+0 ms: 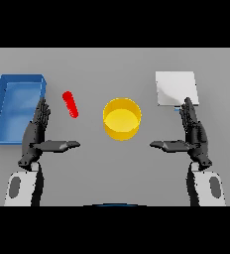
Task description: Pick up the red beaker and tilt it to pour out 1 green nut into yellow bowl. Pick up the yellow bowl and place it on the metallic measuring scale.
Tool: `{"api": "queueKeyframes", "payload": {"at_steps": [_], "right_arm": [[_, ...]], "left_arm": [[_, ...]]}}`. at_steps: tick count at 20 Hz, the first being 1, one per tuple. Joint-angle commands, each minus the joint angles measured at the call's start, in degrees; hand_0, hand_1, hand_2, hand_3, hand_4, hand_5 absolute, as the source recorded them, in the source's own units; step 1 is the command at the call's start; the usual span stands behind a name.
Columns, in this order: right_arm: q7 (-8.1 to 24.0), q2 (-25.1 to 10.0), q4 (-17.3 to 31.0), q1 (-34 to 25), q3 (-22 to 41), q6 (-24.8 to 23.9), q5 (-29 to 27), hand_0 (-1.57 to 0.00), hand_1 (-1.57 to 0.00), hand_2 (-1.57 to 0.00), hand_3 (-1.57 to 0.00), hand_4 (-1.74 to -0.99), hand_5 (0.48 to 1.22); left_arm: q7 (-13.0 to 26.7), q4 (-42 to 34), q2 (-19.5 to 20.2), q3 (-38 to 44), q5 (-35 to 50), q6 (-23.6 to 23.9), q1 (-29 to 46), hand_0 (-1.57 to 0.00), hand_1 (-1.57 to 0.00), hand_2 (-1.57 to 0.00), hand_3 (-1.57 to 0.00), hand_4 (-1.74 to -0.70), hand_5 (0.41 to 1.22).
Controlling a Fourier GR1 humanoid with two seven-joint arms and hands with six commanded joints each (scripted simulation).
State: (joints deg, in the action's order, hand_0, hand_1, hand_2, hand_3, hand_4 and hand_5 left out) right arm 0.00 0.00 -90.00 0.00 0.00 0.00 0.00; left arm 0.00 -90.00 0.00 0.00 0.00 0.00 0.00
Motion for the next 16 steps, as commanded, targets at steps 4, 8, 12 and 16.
{"api": "queueKeyframes", "payload": {"at_steps": [4, 8, 12, 16], "right_arm": [[0.02, 0.53, -0.21, 0.18, 0.57, -0.39, 0.41, 0.00, 0.00, 0.00, 0.00, -1.245, 0.681], [-4.20, -3.54, -5.36, 3.82, 5.01, -1.72, 10.13, 0.00, 0.00, 0.00, 0.00, -1.242, 0.678], [-4.16, -3.64, -7.72, 6.03, 8.11, -3.55, 15.98, 0.00, 0.00, 0.00, 0.00, -1.235, 0.678], [-4.31, -3.44, -8.29, 6.20, 8.35, -2.64, 15.00, 0.00, 0.00, 0.00, 0.00, -1.254, 0.682]], "left_arm": [[0.06, 0.24, 0.09, 0.09, 0.09, 0.07, -0.29, 0.00, 0.00, 0.00, 0.00, -1.20, 0.652], [1.01, -3.94, 2.64, -3.43, -4.59, -0.96, 2.60, 0.00, 0.00, 0.00, 0.00, -1.21, 0.649], [4.20, -7.20, 3.37, -5.53, -7.52, -0.52, 3.66, 0.00, 0.00, 0.00, 0.00, -1.22, 0.660], [3.28, -6.88, 4.02, -6.52, -8.34, -1.68, 3.85, 0.00, 0.00, 0.00, 0.00, -1.25, 0.679]]}}
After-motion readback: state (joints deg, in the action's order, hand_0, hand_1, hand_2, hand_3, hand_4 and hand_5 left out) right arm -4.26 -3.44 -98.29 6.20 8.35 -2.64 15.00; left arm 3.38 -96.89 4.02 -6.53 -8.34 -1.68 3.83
